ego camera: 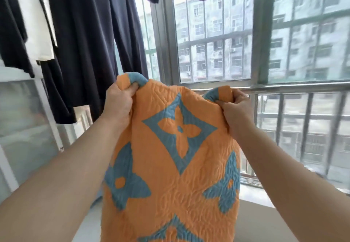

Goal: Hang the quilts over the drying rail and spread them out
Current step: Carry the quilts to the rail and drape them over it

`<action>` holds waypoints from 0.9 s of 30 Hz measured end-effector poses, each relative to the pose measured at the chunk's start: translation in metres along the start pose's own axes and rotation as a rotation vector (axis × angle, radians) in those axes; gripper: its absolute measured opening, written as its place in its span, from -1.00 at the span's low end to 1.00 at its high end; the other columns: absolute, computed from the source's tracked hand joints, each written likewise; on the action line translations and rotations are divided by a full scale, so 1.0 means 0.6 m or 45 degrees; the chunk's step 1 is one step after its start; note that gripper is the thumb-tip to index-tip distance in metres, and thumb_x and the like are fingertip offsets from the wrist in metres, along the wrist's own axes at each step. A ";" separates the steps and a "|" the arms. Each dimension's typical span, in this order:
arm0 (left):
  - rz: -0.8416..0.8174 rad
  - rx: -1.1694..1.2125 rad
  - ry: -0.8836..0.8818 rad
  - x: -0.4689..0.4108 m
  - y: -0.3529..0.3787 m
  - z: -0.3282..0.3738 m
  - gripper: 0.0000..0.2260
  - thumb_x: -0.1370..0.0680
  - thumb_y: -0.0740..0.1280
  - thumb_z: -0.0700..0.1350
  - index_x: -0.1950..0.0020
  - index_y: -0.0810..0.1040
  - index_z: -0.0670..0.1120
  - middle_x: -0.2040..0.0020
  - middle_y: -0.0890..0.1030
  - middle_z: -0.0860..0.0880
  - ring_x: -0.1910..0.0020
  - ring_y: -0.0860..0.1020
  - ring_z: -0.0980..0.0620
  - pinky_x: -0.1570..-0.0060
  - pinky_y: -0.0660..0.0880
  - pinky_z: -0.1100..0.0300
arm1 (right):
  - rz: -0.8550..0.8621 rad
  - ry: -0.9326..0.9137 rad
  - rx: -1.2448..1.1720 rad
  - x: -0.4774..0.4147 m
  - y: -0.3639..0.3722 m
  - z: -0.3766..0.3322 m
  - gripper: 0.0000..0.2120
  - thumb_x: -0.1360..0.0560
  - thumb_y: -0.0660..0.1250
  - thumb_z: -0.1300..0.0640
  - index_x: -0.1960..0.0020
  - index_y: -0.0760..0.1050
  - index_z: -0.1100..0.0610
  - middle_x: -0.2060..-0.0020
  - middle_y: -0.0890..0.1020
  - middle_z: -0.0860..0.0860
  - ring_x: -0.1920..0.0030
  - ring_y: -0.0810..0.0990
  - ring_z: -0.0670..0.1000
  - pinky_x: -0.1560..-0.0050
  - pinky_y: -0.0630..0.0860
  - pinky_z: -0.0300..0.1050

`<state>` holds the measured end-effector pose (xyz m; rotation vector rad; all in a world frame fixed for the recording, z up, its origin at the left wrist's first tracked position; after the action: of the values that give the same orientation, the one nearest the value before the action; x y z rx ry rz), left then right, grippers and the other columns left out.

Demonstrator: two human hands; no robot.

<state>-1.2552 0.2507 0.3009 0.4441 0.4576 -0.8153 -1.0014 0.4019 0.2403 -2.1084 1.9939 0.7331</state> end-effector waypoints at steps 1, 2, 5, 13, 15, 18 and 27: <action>-0.027 0.024 -0.007 -0.002 0.024 -0.002 -0.87 -0.54 0.33 -0.24 0.10 0.65 -0.07 0.12 0.67 -0.09 0.10 0.64 -0.04 0.02 0.60 0.02 | 0.031 -0.004 0.014 -0.005 -0.021 -0.005 -0.71 -0.27 0.42 0.30 0.04 0.62 0.08 0.11 0.69 0.08 0.05 0.66 0.09 -0.04 0.60 0.13; -0.050 0.044 -0.011 -0.004 0.049 -0.005 -0.88 -0.54 0.32 -0.25 0.08 0.64 -0.09 0.10 0.67 -0.11 0.08 0.63 -0.05 -0.02 0.60 0.00 | 0.062 -0.023 0.032 -0.009 -0.043 -0.011 -0.71 -0.26 0.42 0.29 0.05 0.62 0.08 0.12 0.69 0.07 0.05 0.66 0.10 -0.04 0.60 0.14; -0.121 0.100 -0.042 0.000 0.126 -0.017 -0.87 -0.55 0.31 -0.28 0.07 0.63 -0.11 0.15 0.66 -0.08 0.15 0.63 0.00 -0.02 0.58 0.01 | 0.172 -0.067 0.079 -0.018 -0.113 -0.025 -0.71 -0.22 0.41 0.27 0.07 0.63 0.09 0.15 0.70 0.08 0.07 0.67 0.14 -0.01 0.60 0.18; -0.372 0.279 0.036 0.041 0.343 0.036 -0.79 -0.52 0.31 -0.30 0.13 0.69 -0.04 0.11 0.69 -0.07 0.04 0.62 -0.07 -0.17 0.53 -0.10 | 0.442 -0.244 0.125 -0.031 -0.306 -0.127 -0.76 -0.31 0.40 0.36 0.20 0.62 0.03 0.26 0.69 0.01 0.19 0.67 0.04 0.08 0.63 -0.02; -0.429 0.333 0.085 0.062 0.412 0.074 -0.80 -0.51 0.32 -0.30 0.10 0.69 -0.06 0.12 0.70 -0.05 0.06 0.63 -0.03 -0.15 0.53 -0.06 | 0.509 -0.309 0.134 -0.031 -0.370 -0.172 -0.77 -0.30 0.39 0.36 0.22 0.61 0.04 0.25 0.69 0.03 0.19 0.66 0.08 0.08 0.63 0.08; -0.499 0.413 0.157 0.086 0.496 0.123 -0.81 -0.52 0.31 -0.29 -0.10 0.62 -0.23 -0.01 0.67 -0.17 0.02 0.61 -0.07 -0.11 0.53 -0.02 | 0.603 -0.400 0.135 -0.027 -0.448 -0.235 -0.77 -0.32 0.38 0.39 0.20 0.60 0.07 0.24 0.67 0.06 0.21 0.63 0.05 0.08 0.62 0.08; -0.620 0.780 0.045 0.221 0.749 0.194 -0.83 -0.54 0.32 -0.29 -0.07 0.64 -0.15 -0.03 0.67 -0.15 0.01 0.62 -0.06 -0.09 0.57 0.03 | 0.783 -0.756 0.374 -0.004 -0.675 -0.421 -0.75 -0.34 0.36 0.41 0.24 0.54 0.05 0.34 0.59 -0.09 0.33 0.55 -0.18 0.24 0.52 -0.26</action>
<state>-0.8047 0.3830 0.4124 0.9346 0.3442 -1.4307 -0.5472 0.3391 0.3717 -0.9472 2.1932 0.9335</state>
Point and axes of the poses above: each hand's wrist, its own x-axis away from the middle knuckle, its own y-axis out of the palm, z = x × y, the point moved 7 cm from there along -x, towards the middle knuckle
